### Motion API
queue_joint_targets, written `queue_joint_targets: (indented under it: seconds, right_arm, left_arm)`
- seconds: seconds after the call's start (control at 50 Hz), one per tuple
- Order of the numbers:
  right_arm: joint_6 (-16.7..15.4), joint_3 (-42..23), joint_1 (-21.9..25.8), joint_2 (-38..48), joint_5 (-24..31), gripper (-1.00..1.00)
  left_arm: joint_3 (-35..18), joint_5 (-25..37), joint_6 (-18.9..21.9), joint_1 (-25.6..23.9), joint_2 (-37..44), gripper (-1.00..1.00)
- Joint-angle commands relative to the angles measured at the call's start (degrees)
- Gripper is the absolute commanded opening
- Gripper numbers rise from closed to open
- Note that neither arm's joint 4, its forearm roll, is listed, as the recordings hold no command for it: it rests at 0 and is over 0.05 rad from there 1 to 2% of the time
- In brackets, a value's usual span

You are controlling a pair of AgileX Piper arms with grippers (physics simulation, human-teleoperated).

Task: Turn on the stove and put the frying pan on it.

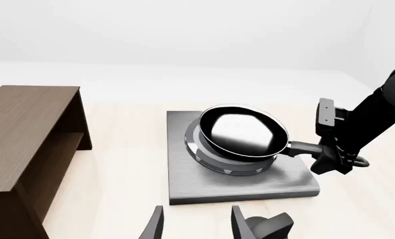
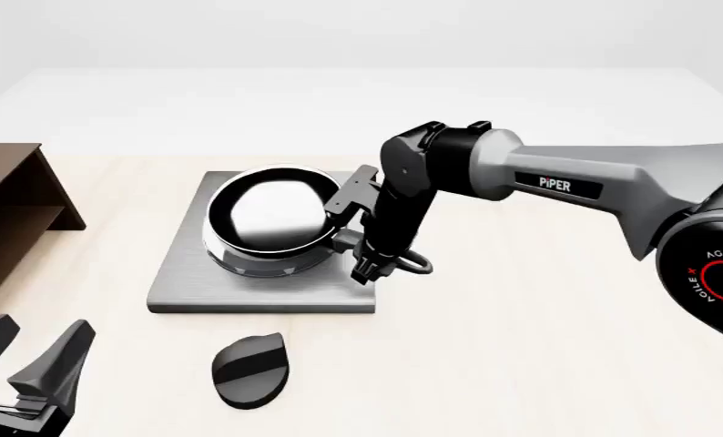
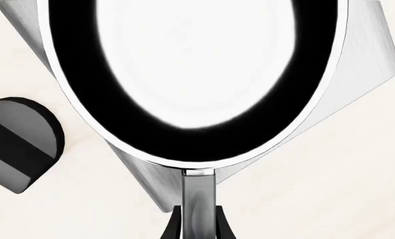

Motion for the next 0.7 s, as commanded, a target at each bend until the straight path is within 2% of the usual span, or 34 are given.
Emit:
queue_joint_targets:
  seconds: [0.02,0.38,0.54,0.56,0.7]
  right_arm:
    - [0.9,-0.7,-0.3,0.3,-1.0,-1.00]
    - [0.7,0.2,-1.1,1.3,-2.2,-1.00]
    - [2.3,0.3,0.1,2.1,-2.1,-1.00]
    - [2.5,0.1,0.1,1.9,-1.9,1.00]
    - [2.2,-0.9,0.0,-0.1,-0.4,1.00]
  left_arm:
    - [0.0,0.0,-0.1,0.0,0.0,1.00]
    - [0.0,-0.1,-0.2,0.0,0.0,1.00]
    - [0.0,-0.2,-0.3,0.0,0.0,1.00]
    - [0.0,-0.1,-0.3,0.1,0.0,1.00]
    - [0.0,-0.1,-0.3,0.1,0.0,1.00]
